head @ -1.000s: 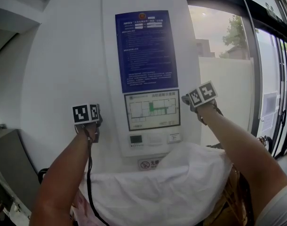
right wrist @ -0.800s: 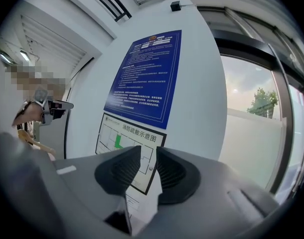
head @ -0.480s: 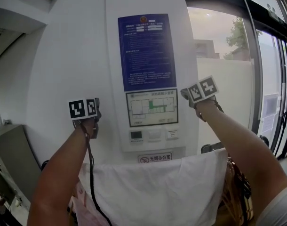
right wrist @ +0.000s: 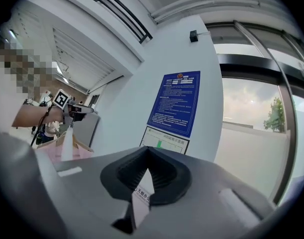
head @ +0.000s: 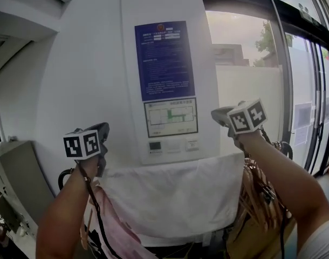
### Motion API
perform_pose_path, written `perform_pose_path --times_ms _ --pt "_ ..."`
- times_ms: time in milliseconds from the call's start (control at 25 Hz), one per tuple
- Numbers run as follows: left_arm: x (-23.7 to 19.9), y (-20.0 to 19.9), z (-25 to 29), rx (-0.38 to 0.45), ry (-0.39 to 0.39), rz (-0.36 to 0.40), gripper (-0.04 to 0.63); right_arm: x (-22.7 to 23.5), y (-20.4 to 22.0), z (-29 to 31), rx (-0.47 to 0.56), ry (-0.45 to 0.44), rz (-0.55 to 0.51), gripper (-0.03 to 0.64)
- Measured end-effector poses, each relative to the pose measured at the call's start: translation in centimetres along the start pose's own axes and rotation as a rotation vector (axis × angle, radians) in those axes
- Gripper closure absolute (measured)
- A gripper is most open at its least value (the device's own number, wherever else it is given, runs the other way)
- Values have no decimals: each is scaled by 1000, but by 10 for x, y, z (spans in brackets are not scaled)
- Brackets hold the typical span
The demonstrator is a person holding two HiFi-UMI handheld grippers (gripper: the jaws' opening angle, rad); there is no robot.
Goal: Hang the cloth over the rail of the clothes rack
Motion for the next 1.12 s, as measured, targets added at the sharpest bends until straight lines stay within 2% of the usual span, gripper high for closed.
perform_pose_path --times_ms 120,240,480,640,760,960,1120 --pt "-1 15 -46 22 47 -11 589 -36 17 -34 19 30 -1 615" --pt "-6 45 -81 -5 84 -42 589 -61 43 -67 36 86 31 615" --pt "-22 104 -123 -57 64 -52 588 -88 96 -103 47 150 116 610" --pt "-21 134 -133 -102 37 -47 584 -96 121 -114 35 165 178 569" --pt "-15 152 -134 -132 30 -55 529 -100 140 -115 24 172 219 569" --pt "-10 158 -126 -134 -2 -62 518 -91 160 -114 3 186 268 565" --pt "-10 161 -121 -131 -26 -58 518 -87 166 -108 1 180 269 565"
Point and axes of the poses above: the fingertips, and each gripper's own axes: z forward along the fingers, x to its right, y out of its underside, the point moved 3 cm from there along -z, backward along the fingers, and after that the axes turned 15 degrees about -y, right-handed, at the moved point
